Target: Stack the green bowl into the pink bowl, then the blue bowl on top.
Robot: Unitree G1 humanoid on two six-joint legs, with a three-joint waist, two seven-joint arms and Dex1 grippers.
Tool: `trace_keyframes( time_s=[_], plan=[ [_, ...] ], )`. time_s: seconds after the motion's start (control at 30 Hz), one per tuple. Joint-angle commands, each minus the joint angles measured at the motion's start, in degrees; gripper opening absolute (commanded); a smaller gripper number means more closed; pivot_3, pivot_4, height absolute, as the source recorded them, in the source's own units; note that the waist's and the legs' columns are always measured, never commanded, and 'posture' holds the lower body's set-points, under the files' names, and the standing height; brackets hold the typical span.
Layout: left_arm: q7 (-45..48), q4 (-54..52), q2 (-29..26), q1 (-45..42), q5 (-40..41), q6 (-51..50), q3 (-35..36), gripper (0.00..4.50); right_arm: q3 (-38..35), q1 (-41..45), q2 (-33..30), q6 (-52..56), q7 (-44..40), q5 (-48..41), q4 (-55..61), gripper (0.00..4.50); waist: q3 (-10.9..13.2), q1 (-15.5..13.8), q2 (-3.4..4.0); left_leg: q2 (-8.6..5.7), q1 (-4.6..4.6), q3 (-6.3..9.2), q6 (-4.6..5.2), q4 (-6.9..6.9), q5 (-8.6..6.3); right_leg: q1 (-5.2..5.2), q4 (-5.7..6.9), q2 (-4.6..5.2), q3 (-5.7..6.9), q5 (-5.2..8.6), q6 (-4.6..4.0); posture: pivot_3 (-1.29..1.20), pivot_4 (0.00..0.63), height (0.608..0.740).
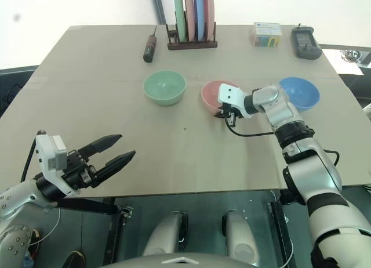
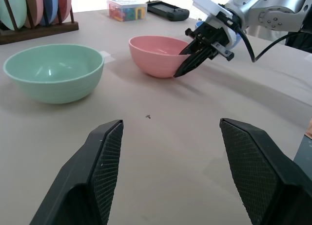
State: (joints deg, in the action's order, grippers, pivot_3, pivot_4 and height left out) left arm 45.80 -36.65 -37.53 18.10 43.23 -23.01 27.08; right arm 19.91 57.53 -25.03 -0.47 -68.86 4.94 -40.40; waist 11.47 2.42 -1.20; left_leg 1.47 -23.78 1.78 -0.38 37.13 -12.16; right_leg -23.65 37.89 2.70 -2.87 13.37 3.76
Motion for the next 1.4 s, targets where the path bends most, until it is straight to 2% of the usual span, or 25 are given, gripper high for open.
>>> trace_keyframes(
  time_s=[0.03,0.2,0.33,0.53,0.6,0.77,0.9,1.0,1.13,1.2,1.4],
  plan=[
    [0.06,-1.47,-0.48,-0.36,1.06,0.99,1.67,3.38,0.5,-2.31,0.14,1.64,-2.59,-1.29,10.7,0.04,0.0,0.0,0.0,0.0,0.0,0.0,0.0,-0.01,0.0,0.0,0.0,0.0,0.0,0.0,0.0,0.0,0.15,0.74],
    [0.29,-1.18,-0.73,-0.65,0.96,0.87,1.54,3.38,2.35,-6.51,0.32,6.34,-5.15,-2.49,25.6,0.04,0.02,-0.01,0.02,0.0,-0.03,0.02,0.0,-0.03,0.0,-0.06,0.02,0.0,0.01,0.0,0.01,0.0,0.15,0.74],
    [0.31,-0.74,-1.07,-1.27,0.82,0.7,1.24,3.38,5.25,-7.49,0.8,6.51,-6.16,-0.93,29.96,0.04,0.01,-0.02,0.01,0.0,-0.03,0.02,0.0,-0.02,0.0,-0.05,0.01,0.0,0.02,0.01,0.0,0.0,0.15,0.74],
    [0.37,0.07,-1.61,-2.96,0.53,0.43,0.38,3.38,7.98,-6.96,3.44,5.19,-3.13,1.69,28.52,2.09,0.0,-0.05,0.0,0.01,-0.02,0.04,0.0,-0.02,0.0,-0.05,0.02,0.0,0.05,0.11,-0.19,0.0,0.15,0.74],
    [0.33,0.34,-1.81,-3.56,0.53,0.28,0.32,3.38,8.42,-6.14,3.41,3.97,-1.74,3.39,26.65,2.92,0.0,-0.08,0.0,0.01,-0.03,0.04,-0.01,-0.02,0.0,-0.05,0.01,0.0,0.05,0.11,-0.19,0.0,0.15,0.74],
    [0.39,1.87,-2.74,-5.75,0.3,0.11,0.58,3.38,5.63,-4.73,1.03,5.95,-3.37,1.57,27.43,4.39,0.0,-0.1,0.0,-0.01,-0.03,0.04,-0.01,-0.01,0.0,-0.04,0.0,0.01,0.05,0.11,-0.19,0.0,0.15,0.74],
    [-4.01,5.53,-4.11,-11.26,-3.72,-0.81,-0.46,3.38,-0.89,-4.65,-1.54,12.43,-4.27,-5.0,32.05,4.45,0.01,-0.23,0.0,0.0,-0.04,0.08,-0.01,-0.02,0.0,-0.04,0.02,0.01,0.09,0.1,-0.17,0.0,0.15,0.74],
    [-8.51,9.07,-6.64,-17.04,-9.7,-3.26,-4.18,3.38,-8.79,-6.12,-2.06,19.26,-1.74,-12.22,35.11,4.45,0.0,-0.43,-0.01,-0.01,-0.03,0.14,-0.01,-0.01,0.0,-0.01,0.03,0.0,0.15,0.03,-0.03,0.0,0.15,0.74],
    [-6.47,15.04,-10.93,-26.58,-14.48,-3.61,-10.12,3.38,-21.49,-13.83,-5.28,26.16,-0.95,-24.59,41.96,4.45,-0.04,-1.24,-0.08,-0.05,-0.09,0.24,-0.01,-0.01,0.0,0.05,-0.04,0.01,0.24,0.0,0.02,0.0,0.15,0.74],
    [-5.2,18.55,-11.92,-30.55,-16.34,-2.74,-12.31,3.38,-24.56,-16.16,-6.77,29.7,0.44,-27.97,45.19,4.45,-0.01,-1.43,-0.05,-0.08,-0.12,0.22,0.0,-0.04,0.0,0.05,-0.08,0.04,0.23,0.0,0.02,0.0,0.15,0.74],
    [-1.28,40.4,-11.95,-48.27,-32.54,13.1,-25.39,3.38,-36.86,-22.5,-9.03,41.1,7.9,-42.75,55.42,4.45,0.03,-1.46,0.03,-0.05,-0.07,0.17,0.0,-0.08,0.01,-0.02,-0.01,-0.02,0.19,0.0,0.03,0.0,0.15,0.74]
  ],
)
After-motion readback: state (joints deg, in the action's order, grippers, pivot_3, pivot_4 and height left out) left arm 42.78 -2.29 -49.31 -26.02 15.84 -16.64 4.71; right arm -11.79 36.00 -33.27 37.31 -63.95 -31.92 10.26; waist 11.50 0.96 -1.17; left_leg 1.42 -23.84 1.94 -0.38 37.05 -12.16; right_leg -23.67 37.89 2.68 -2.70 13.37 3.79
